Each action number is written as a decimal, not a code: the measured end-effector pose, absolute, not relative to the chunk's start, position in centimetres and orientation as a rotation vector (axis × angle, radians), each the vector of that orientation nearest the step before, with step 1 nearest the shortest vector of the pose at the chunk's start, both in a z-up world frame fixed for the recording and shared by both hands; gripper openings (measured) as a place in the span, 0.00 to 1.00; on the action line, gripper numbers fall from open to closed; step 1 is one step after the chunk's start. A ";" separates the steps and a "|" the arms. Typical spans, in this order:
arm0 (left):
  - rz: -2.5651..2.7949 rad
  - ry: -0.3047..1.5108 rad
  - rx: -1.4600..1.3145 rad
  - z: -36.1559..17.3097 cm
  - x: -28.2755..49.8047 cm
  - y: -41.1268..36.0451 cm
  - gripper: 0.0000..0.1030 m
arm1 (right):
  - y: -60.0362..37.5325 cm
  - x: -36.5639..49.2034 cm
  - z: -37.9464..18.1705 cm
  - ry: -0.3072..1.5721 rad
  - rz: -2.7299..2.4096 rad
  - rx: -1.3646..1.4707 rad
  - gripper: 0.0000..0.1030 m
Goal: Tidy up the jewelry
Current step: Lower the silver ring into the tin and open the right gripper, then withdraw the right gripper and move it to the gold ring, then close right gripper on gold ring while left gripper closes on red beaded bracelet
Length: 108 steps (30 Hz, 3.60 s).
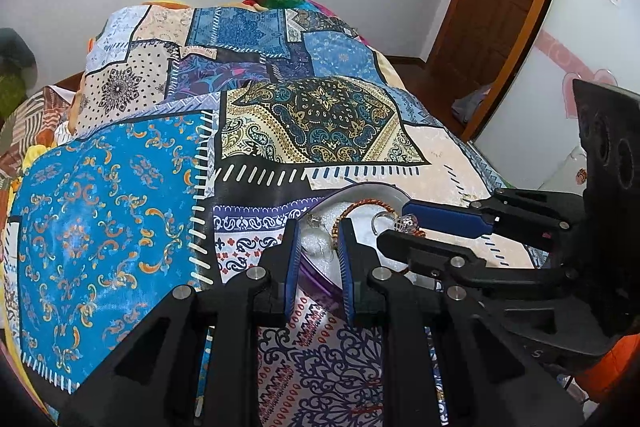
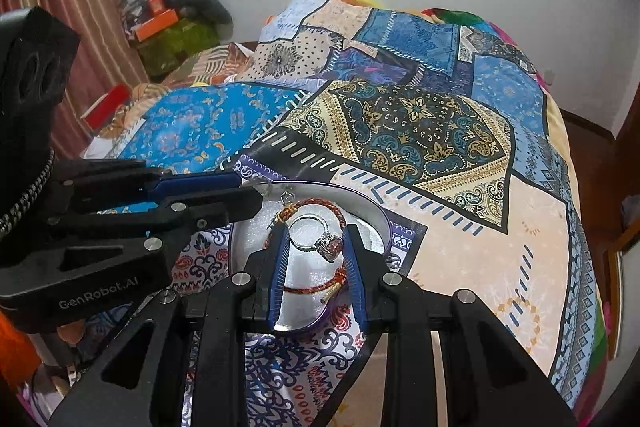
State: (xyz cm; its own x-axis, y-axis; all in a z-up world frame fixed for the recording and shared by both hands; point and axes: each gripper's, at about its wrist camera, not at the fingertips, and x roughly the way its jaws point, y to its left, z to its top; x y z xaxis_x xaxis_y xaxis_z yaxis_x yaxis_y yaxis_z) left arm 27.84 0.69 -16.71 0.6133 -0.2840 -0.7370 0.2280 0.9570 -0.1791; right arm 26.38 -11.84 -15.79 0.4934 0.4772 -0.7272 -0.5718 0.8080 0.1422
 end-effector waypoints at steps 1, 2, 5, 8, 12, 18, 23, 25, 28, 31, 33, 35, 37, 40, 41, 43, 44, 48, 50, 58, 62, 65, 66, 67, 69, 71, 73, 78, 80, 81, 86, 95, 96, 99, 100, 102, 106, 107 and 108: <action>-0.297 0.861 -0.067 -16.7 27.8 0.7 0.17 | -11.9 26.4 -15.8 0.843 0.639 -0.121 0.24; -0.300 0.861 -0.066 -16.6 27.8 0.6 0.17 | -11.9 26.5 -15.8 0.845 0.641 -0.117 0.24; -0.300 0.861 -0.065 -16.5 27.7 0.6 0.17 | -12.0 26.7 -15.9 0.854 0.640 -0.106 0.24; -0.294 0.858 -0.071 -16.2 27.5 0.9 0.17 | -12.2 26.8 -15.9 0.866 0.640 -0.098 0.24; -0.283 0.852 -0.073 -15.7 27.2 1.2 0.17 | -12.0 26.6 -15.8 0.865 0.637 -0.114 0.27; -0.265 0.835 -0.039 -14.6 26.0 1.2 0.18 | -12.2 25.8 -14.9 0.847 0.629 -0.118 0.29; -0.258 0.809 -0.015 -13.5 24.6 1.1 0.22 | -12.6 25.0 -13.8 0.823 0.615 -0.114 0.29; -0.254 0.797 -0.012 -13.0 24.0 1.1 0.28 | -12.7 24.5 -13.4 0.814 0.609 -0.116 0.29; -0.244 0.780 -0.009 -12.4 23.0 1.3 0.32 | -12.9 23.7 -12.8 0.800 0.600 -0.121 0.30; -0.238 0.771 -0.013 -11.8 22.0 1.5 0.35 | -13.1 23.1 -12.3 0.790 0.591 -0.124 0.30; -0.231 0.764 -0.011 -11.6 21.3 1.7 0.39 | -13.2 22.6 -12.1 0.787 0.588 -0.123 0.30; -0.222 0.758 -0.011 -11.4 20.6 1.9 0.42 | -13.3 22.1 -12.0 0.785 0.582 -0.123 0.30; -0.215 0.758 -0.009 -11.4 19.9 2.1 0.44 | -13.4 21.6 -12.1 0.786 0.575 -0.127 0.36; -0.207 0.768 -0.009 -11.7 19.1 2.4 0.45 | -13.6 20.7 -12.3 0.776 0.557 -0.134 0.47; -0.204 0.775 -0.010 -11.8 18.8 2.5 0.45 | -13.6 20.5 -12.5 0.778 0.556 -0.140 0.47; -0.202 0.790 -0.014 -12.3 18.3 2.8 0.45 | -13.7 20.1 -12.7 0.786 0.554 -0.146 0.47; -0.202 0.794 -0.017 -12.4 18.1 2.9 0.45 | -13.6 19.8 -12.8 0.790 0.554 -0.148 0.47; -0.198 0.820 -0.029 -13.4 17.1 3.4 0.45 | -13.7 19.1 -13.8 0.822 0.557 -0.147 0.47; -0.196 0.835 -0.034 -13.9 16.8 3.5 0.45 | -13.5 18.6 -14.6 0.844 0.561 -0.155 0.47; -0.190 0.912 -0.039 -16.7 15.3 3.8 0.45 | -12.5 17.1 -18.1 0.953 0.609 -0.182 0.47; -0.205 0.940 -0.042 -17.7 14.7 3.6 0.45 | -12.0 16.7 -18.5 0.958 0.627 -0.204 0.41; -0.210 0.950 -0.045 -18.1 14.4 3.4 0.45 | -11.5 16.6 -18.9 0.963 0.635 -0.223 0.34; -0.214 0.956 -0.051 -18.3 14.4 3.3 0.45 | -11.4 16.6 -19.1 0.959 0.634 -0.228 0.32; -0.218 0.961 -0.057 -18.5 14.4 3.2 0.45 | -11.3 16.6 -19.1 0.953 0.632 -0.229 0.32; -0.224 0.967 -0.056 -18.7 14.3 2.9 0.45 | -11.4 16.6 -19.2 0.946 0.630 -0.227 0.31; -0.228 0.972 -0.044 -19.0 14.3 2.5 0.45 | -11.3 16.4 -19.2 0.940 0.635 -0.227 0.21; -0.234 0.975 -0.037 -19.1 14.3 2.3 0.45 | -11.2 16.4 -19.2 0.936 0.639 -0.231 0.17; -0.246 0.980 -0.035 -19.2 14.6 1.7 0.45 | -11.6 16.3 -18.9 0.924 0.638 -0.210 0.17; -0.251 0.980 -0.036 -19.2 14.8 1.5 0.45 | -12.2 16.3 -18.6 0.918 0.629 -0.190 0.17; -0.255 0.979 -0.037 -19.1 15.0 1.3 0.45 | -12.4 16.3 -18.4 0.914 0.625 -0.180 0.17; -0.268 0.981 -0.037 -19.1 16.1 0.4 0.45 | -14.1 16.6 -17.4 0.888 0.592 -0.134 0.17; -0.270 0.954 -0.057 -18.6 17.9 -1.2 0.39 | -16.3 17.1 -16.9 0.873 0.539 -0.098 0.17; -0.276 0.961 -0.053 -18.8 18.2 -1.5 0.36 | -16.4 17.1 -16.9 0.874 0.539 -0.095 0.17; -0.272 0.971 -0.022 -19.5 18.6 -2.3 0.27 | -16.6 17.2 -17.0 0.875 0.539 -0.094 0.17; -0.262 0.975 -0.009 -19.9 18.8 -2.5 0.24 | -16.7 17.2 -17.0 0.874 0.540 -0.092 0.17; -0.258 0.982 -0.017 -20.4 18.9 -2.5 0.14 | -16.9 17.3 -17.0 0.874 0.542 -0.085 0.17; -0.261 0.970 -0.026 -20.0 18.8 -2.2 0.01 | -17.1 17.3 -17.0 0.871 0.542 -0.075 0.17; -0.270 0.970 -0.029 -19.8 18.7 -2.2 0.01 | -17.2 17.3 -17.0 0.870 0.542 -0.073 0.17; -0.270 0.964 -0.028 -19.6 18.6 -2.1 0.01 | -17.2 17.3 -16.9 0.869 0.542 -0.072 0.17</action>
State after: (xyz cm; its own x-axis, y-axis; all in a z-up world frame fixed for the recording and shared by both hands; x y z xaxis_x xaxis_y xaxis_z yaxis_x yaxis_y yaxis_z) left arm 18.59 -2.11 -19.60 0.5396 -0.2393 -0.8072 0.2148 0.9662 -0.1428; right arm 17.34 -17.19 -16.92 0.5200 0.4228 -0.7422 -0.4804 0.8632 0.1552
